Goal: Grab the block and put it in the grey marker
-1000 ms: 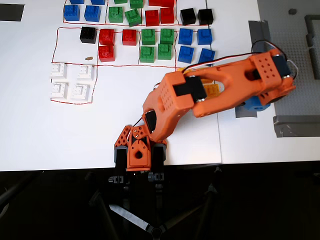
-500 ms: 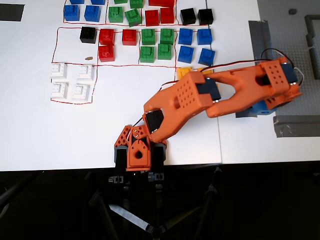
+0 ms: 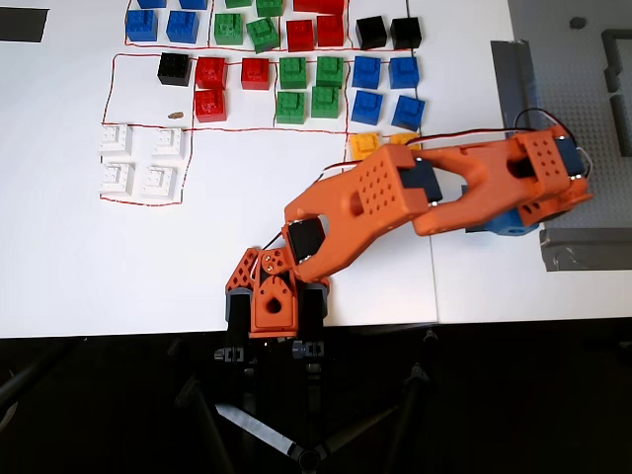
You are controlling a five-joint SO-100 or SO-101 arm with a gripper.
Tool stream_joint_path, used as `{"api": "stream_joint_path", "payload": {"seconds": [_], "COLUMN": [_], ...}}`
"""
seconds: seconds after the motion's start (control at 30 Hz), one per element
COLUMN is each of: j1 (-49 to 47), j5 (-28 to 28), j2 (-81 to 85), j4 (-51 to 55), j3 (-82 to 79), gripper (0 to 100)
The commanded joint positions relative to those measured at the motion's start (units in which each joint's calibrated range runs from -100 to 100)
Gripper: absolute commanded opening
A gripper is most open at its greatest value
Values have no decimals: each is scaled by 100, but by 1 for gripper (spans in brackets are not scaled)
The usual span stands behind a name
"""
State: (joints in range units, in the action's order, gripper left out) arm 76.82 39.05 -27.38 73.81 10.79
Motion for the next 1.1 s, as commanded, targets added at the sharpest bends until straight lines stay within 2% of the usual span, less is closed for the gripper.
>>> {"api": "stream_joint_path", "payload": {"seconds": [0.0,0.2,0.37,0.67,0.77,0.87,1.07], "j1": [213,263,271,362,171,-278,-1784], "j5": [59,20,-34,78,-49,-376,-1368], "j2": [312,381,571,1581,2073,2592,3395], "j4": [-82,-139,-82,1371,1779,1926,1926], "j3": [478,451,550,1313,1213,750,-394], "gripper": [26,33,36,35,32,22,8]}}
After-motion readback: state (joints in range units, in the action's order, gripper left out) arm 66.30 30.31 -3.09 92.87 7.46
